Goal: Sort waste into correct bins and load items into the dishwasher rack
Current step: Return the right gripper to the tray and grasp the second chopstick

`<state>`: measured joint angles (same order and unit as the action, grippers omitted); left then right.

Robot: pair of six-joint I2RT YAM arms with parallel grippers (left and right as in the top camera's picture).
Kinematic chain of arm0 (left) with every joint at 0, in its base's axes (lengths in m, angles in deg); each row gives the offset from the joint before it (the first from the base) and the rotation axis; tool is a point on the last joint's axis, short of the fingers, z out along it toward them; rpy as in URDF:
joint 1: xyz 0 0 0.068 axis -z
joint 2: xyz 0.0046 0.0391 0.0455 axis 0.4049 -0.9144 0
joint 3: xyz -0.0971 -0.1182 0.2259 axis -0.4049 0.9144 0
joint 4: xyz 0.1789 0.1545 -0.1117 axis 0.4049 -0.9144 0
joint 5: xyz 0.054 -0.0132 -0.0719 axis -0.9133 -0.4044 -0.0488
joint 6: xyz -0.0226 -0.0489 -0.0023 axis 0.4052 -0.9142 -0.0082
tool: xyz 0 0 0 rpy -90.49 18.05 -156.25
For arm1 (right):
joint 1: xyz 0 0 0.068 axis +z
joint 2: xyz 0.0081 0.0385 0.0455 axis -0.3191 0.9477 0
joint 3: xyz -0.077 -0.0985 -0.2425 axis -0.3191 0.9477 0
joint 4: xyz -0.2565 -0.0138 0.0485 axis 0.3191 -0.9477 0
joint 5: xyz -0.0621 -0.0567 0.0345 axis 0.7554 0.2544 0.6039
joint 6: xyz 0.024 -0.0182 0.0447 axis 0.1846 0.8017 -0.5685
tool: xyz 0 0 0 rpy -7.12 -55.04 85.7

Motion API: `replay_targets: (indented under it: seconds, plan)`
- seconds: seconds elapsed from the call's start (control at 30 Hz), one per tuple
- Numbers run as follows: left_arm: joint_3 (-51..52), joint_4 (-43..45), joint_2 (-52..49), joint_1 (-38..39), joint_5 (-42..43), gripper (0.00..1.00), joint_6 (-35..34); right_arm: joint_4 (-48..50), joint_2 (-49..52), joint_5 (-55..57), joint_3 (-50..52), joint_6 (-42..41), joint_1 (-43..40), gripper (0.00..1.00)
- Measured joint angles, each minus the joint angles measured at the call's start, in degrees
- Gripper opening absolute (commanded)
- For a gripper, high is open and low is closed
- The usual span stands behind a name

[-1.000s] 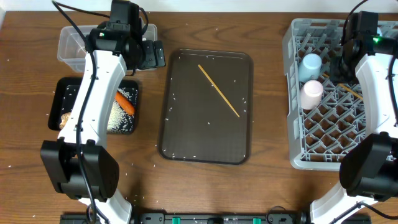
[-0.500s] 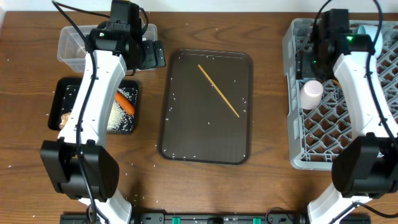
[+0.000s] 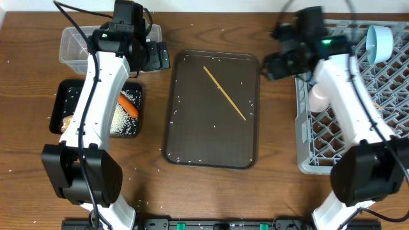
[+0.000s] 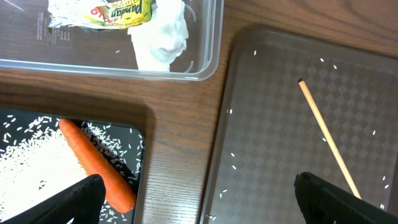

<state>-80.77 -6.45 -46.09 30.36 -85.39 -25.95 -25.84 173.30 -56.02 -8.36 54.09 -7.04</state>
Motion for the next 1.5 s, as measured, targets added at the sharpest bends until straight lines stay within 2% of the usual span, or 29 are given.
replay_targets:
  seconds: [0.27, 0.47, 0.63, 0.97, 1.03, 1.3, 1.5]
  plan:
    - [0.0, 0.0, 0.0, 0.0, 0.0, 0.98, 0.0, 3.8, 7.17, 0.37, -0.42, 3.43, 10.12, 0.68]
    - [0.0, 0.02, 0.0, 0.0, 0.0, 0.98, -0.02, 5.6, 15.28, 3.65, -0.42, 4.9, 14.69, 0.59]
    - [0.0, 0.0, 0.0, 0.0, 0.0, 0.98, 0.0, 6.21, 18.34, 5.38, -0.42, 5.55, 15.98, 0.46]
    - [0.0, 0.02, 0.0, 0.0, 0.0, 0.98, -0.02, 6.38, 21.88, 6.62, -0.44, 5.81, 16.09, 0.38]
    - [0.0, 0.0, 0.0, 0.0, 0.0, 0.98, 0.0, 6.36, 21.97, 6.78, -0.57, 5.86, 16.09, 0.35]
    - [0.0, 0.02, 0.0, 0.0, 0.0, 0.98, 0.0, 5.11, 22.43, 7.15, -1.18, 6.08, 16.09, 0.03]
    - [0.0, 0.0, 0.0, 0.0, 0.0, 0.98, 0.0, 4.68, 22.43, 6.56, -1.2, 5.75, 16.09, 0.01]
